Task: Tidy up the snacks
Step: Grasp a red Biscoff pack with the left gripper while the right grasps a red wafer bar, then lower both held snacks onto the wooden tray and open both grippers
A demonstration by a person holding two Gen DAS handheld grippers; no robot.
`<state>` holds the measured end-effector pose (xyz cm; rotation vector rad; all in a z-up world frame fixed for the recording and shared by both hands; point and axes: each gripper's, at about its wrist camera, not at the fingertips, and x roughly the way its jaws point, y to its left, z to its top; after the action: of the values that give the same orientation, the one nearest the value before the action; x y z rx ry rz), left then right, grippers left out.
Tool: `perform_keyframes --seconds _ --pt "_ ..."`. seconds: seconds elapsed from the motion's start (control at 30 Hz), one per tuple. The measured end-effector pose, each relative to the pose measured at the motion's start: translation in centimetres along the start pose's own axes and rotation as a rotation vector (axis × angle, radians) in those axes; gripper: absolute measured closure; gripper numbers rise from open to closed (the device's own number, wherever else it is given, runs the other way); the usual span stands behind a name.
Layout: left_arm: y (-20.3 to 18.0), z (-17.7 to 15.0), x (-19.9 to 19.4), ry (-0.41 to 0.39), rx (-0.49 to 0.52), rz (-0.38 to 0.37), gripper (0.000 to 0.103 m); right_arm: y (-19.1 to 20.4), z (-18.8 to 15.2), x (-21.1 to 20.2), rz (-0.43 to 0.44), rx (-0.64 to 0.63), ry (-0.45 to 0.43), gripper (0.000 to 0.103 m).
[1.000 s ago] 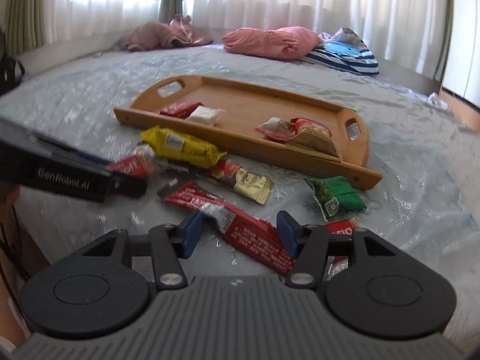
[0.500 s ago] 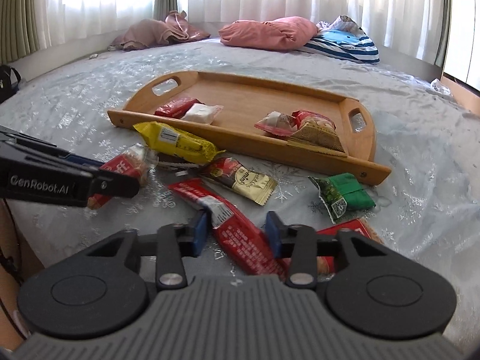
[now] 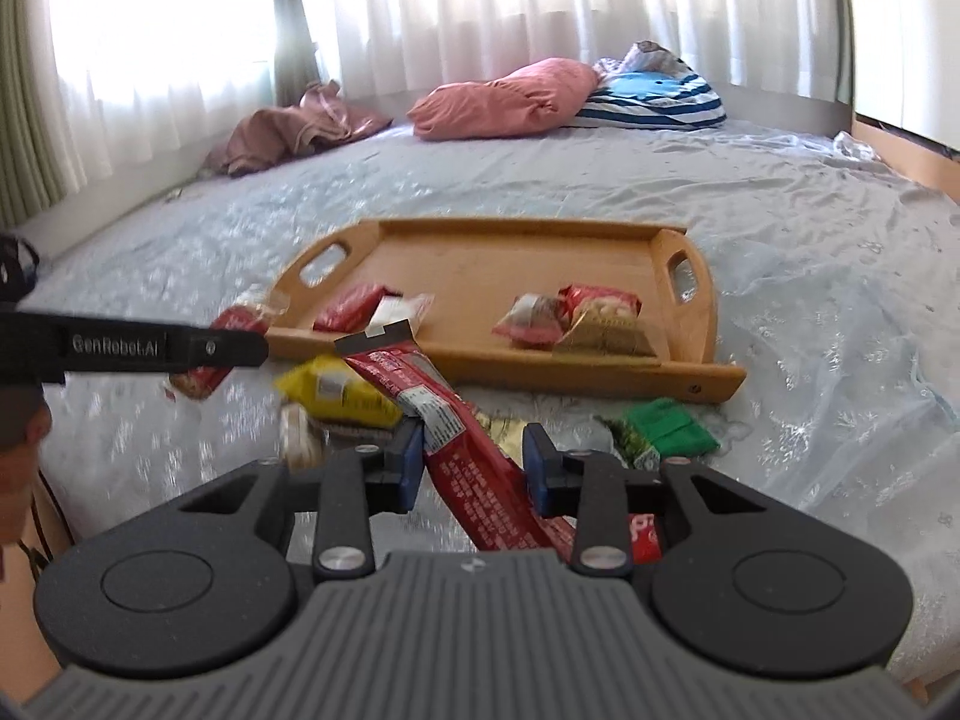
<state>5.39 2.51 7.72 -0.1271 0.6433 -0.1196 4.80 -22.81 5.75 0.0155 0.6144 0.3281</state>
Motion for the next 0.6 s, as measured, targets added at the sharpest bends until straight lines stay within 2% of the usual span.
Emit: perform_keyframes --seconds 0.17,0.33,0.47,0.6 --pt "0.9 1.9 1.2 -0.017 -0.022 0.016 0.073 -1.1 2.1 1.0 -0.074 0.05 -0.026 0.064" --pt "2.2 4.2 3.5 -0.026 -0.034 0.057 0.073 -4.1 4.8 3.1 -0.176 0.158 -0.037 0.064" --pt "3.1 5.6 5.8 -0.02 -0.039 0.09 0.073 -7.9 7.2 5.2 -0.157 0.324 -0.03 0.064" --pt "3.9 6.3 8.0 0.006 -0.056 0.109 0.073 -10.0 8.9 8.0 -0.151 0.413 -0.003 0.064"
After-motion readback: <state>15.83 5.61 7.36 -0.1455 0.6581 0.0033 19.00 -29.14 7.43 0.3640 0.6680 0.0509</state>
